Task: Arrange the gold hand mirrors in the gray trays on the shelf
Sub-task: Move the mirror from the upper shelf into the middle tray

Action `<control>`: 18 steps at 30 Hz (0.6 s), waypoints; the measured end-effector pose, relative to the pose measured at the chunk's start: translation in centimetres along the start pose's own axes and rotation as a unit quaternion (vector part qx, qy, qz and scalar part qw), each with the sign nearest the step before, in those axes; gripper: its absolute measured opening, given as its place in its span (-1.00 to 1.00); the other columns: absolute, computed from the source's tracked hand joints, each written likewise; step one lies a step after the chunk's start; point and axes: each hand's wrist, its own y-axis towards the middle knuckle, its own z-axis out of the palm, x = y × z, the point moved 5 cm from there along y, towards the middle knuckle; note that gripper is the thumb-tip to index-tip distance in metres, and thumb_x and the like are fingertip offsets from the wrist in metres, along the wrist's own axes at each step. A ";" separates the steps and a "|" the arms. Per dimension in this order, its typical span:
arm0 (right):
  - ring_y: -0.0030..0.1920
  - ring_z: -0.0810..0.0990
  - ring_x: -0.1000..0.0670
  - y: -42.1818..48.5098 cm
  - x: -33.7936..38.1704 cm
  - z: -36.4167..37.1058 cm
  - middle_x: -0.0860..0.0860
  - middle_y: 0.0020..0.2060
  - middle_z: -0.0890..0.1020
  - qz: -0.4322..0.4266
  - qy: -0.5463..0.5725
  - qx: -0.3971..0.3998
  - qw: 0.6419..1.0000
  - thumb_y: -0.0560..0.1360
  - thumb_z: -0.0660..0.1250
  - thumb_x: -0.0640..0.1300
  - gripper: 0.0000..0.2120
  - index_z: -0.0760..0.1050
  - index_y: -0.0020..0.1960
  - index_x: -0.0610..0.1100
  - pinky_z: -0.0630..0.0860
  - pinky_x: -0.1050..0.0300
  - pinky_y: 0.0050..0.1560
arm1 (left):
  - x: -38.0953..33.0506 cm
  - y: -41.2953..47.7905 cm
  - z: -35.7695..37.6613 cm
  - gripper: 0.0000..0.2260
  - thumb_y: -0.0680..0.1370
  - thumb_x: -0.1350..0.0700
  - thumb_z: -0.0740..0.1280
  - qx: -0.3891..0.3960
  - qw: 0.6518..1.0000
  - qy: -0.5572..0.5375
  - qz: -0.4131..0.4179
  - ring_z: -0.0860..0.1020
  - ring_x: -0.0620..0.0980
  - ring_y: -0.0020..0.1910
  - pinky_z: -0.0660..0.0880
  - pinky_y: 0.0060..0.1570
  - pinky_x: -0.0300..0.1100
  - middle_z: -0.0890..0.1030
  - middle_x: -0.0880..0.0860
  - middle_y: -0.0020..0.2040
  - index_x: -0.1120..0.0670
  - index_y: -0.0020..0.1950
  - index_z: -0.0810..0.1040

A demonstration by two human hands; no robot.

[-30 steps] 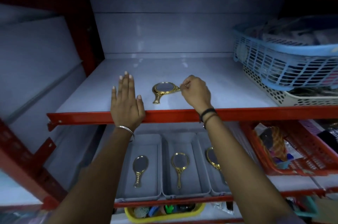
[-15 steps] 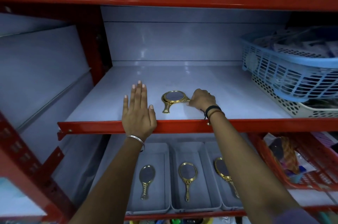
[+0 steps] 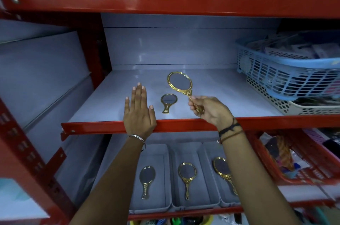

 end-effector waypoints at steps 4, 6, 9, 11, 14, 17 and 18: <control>-0.39 0.61 0.16 -5.7 -4.0 -0.8 0.01 -0.28 0.69 0.027 0.016 0.082 0.996 0.55 0.23 -0.29 -0.86 0.52 -0.13 -0.14 0.55 0.37 -0.38 | -0.1 -0.3 -0.1 -0.42 0.52 0.03 0.03 -0.001 1.000 -0.005 0.003 0.12 0.08 0.54 0.08 0.50 0.05 0.14 0.13 0.56 0.19 0.53 0.11; -0.32 0.58 0.14 -7.6 -6.8 -1.4 0.02 -0.28 0.72 0.051 0.003 0.119 0.992 0.52 0.24 -0.30 -0.86 0.50 -0.14 -0.11 0.51 0.33 -0.33 | -0.1 -0.4 -0.1 -0.42 0.53 0.03 0.01 -0.002 1.000 -0.003 0.005 0.11 0.09 0.55 0.08 0.51 0.04 0.14 0.14 0.56 0.19 0.53 0.09; -0.25 0.54 0.11 -9.1 -11.3 -2.9 0.02 -0.25 0.74 0.108 -0.032 0.151 0.982 0.42 0.34 -0.22 -0.95 0.49 -0.16 -0.10 0.44 0.31 -0.29 | -0.1 -0.4 -0.1 -0.43 0.54 0.03 0.01 -0.003 1.000 -0.008 0.008 0.10 0.09 0.55 0.06 0.51 0.03 0.13 0.14 0.56 0.19 0.53 0.08; -0.29 0.56 0.14 -9.0 -14.7 -4.6 0.00 -0.22 0.74 0.164 -0.058 0.150 0.973 0.45 0.34 -0.24 -0.93 0.49 -0.17 -0.10 0.47 0.36 -0.32 | -0.1 -0.4 0.1 -0.43 0.54 0.04 0.01 -0.005 1.000 -0.006 0.006 0.09 0.09 0.55 0.05 0.52 0.03 0.13 0.14 0.56 0.19 0.53 0.07; -0.33 0.48 0.11 -7.6 -19.5 -6.9 -0.02 -0.20 0.72 0.232 -0.087 0.121 0.961 0.51 0.30 -0.27 -0.89 0.49 -0.17 -0.11 0.47 0.35 -0.36 | 0.0 -0.3 0.2 -0.44 0.55 0.06 0.04 -0.019 1.000 -0.010 0.007 0.10 0.09 0.55 0.05 0.52 0.03 0.14 0.14 0.56 0.19 0.53 0.08; -0.36 0.43 0.07 -5.3 -23.3 -7.7 -0.03 -0.32 0.58 0.265 -0.094 0.054 0.958 0.51 0.31 -0.30 -0.87 0.51 -0.19 -0.15 0.46 0.31 -0.40 | 0.0 -0.3 0.3 -0.45 0.55 0.06 0.05 -0.034 0.999 -0.020 0.009 0.12 0.10 0.54 0.08 0.51 0.03 0.17 0.15 0.55 0.19 0.53 0.11; -0.40 0.43 0.07 -4.5 -24.3 -7.7 -0.04 -0.37 0.52 0.269 -0.096 0.030 0.958 0.50 0.32 -0.32 -0.86 0.51 -0.21 -0.16 0.45 0.30 -0.43 | 0.0 -0.3 0.3 -0.45 0.54 0.06 0.04 -0.040 0.999 -0.022 0.010 0.12 0.10 0.54 0.09 0.51 0.03 0.18 0.15 0.55 0.19 0.53 0.11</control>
